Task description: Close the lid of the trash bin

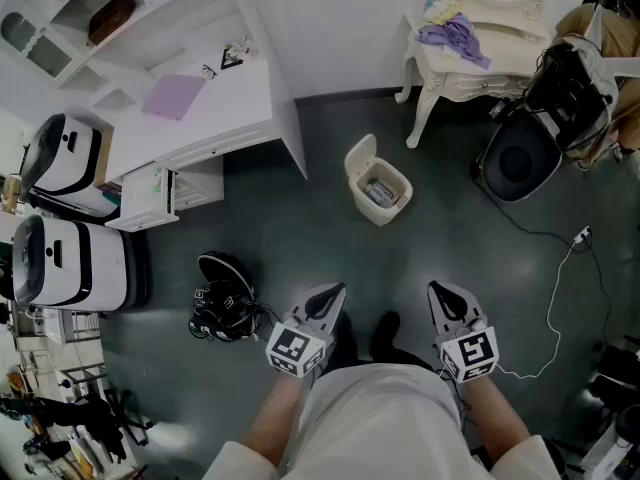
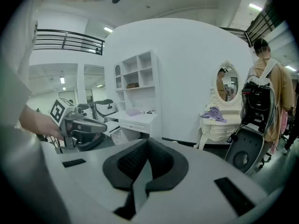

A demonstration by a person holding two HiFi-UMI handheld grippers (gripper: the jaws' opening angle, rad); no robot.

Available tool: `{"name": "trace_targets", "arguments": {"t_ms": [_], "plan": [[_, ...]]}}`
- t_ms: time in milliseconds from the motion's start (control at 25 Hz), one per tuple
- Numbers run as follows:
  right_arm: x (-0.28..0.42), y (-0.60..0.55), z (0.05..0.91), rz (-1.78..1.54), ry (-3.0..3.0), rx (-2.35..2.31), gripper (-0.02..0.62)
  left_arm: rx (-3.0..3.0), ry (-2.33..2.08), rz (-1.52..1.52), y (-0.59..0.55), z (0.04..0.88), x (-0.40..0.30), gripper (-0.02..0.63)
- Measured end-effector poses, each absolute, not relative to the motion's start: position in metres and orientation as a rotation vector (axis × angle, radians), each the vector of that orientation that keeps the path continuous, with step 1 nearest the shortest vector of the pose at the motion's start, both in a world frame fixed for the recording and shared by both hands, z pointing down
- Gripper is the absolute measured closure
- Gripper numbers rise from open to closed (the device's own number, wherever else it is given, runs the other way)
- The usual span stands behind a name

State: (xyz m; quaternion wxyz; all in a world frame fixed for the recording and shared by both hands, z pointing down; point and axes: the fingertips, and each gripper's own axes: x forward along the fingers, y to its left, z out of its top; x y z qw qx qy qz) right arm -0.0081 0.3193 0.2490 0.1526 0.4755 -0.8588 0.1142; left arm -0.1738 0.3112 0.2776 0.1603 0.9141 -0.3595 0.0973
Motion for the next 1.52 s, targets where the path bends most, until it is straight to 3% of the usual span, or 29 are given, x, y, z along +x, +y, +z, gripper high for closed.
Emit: {"name": "trace_targets", "arguments": {"t_ms": [680,1120,1520], "plan": [[0.003,0.311,0.245,0.353,-2.501,1.372,0.583,2.6,-1.051,0.271,0.306,0.274,-0.159,0.591],[0.026,0.312,0.253,0.363,-2.512,1.351,0.583,2.564,-1.091,0.252,0.305,0.278,-0.144,0.479],[0.056,0.317,0.266,0.367,-2.528,1.327,0.583,2.538,-1.162,0.234,0.312,0.284,-0.13,0.453]]}}
